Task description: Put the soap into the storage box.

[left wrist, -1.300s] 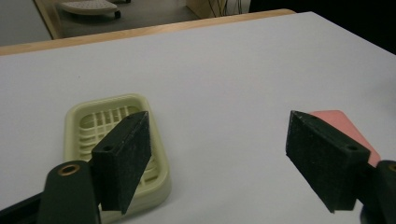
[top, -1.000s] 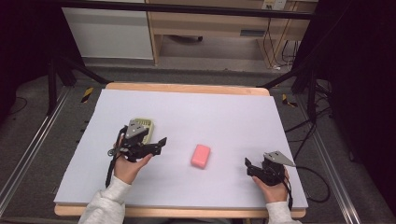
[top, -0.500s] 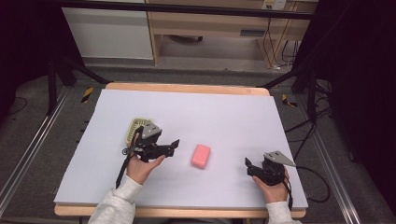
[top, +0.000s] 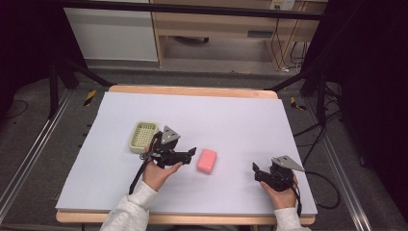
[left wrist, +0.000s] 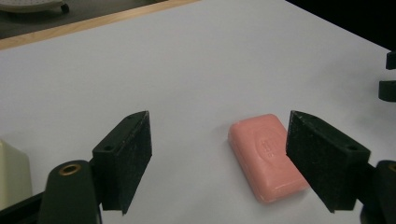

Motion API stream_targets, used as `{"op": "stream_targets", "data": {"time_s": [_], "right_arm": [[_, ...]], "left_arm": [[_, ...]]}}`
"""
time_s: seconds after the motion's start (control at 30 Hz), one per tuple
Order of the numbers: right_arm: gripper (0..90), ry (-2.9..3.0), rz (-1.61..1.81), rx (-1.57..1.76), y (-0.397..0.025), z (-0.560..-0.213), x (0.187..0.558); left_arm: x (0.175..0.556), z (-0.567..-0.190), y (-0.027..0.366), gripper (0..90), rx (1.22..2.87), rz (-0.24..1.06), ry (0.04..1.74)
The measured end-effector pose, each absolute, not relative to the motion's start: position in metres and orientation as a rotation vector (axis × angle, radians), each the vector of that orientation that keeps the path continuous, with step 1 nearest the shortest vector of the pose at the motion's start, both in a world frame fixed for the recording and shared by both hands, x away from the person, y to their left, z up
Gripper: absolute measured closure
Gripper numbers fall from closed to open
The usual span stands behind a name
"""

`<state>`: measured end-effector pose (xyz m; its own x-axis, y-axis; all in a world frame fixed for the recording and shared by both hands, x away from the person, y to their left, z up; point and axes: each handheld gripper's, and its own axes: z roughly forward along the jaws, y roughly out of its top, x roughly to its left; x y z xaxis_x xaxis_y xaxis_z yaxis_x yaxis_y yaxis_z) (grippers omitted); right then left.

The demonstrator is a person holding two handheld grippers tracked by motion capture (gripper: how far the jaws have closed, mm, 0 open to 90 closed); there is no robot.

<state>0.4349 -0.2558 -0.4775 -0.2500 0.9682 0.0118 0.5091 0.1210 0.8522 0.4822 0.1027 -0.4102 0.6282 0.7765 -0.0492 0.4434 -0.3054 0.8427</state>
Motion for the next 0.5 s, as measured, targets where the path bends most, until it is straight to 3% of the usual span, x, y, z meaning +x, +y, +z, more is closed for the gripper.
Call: {"op": "stream_targets", "data": {"time_s": [0.5], "right_arm": [[21.6,1.830,1.035,1.430,-0.257,-0.477,0.435]], "left_arm": [[0.485,-0.422,0.079,22.0,1.997,0.446,0.941]]}}
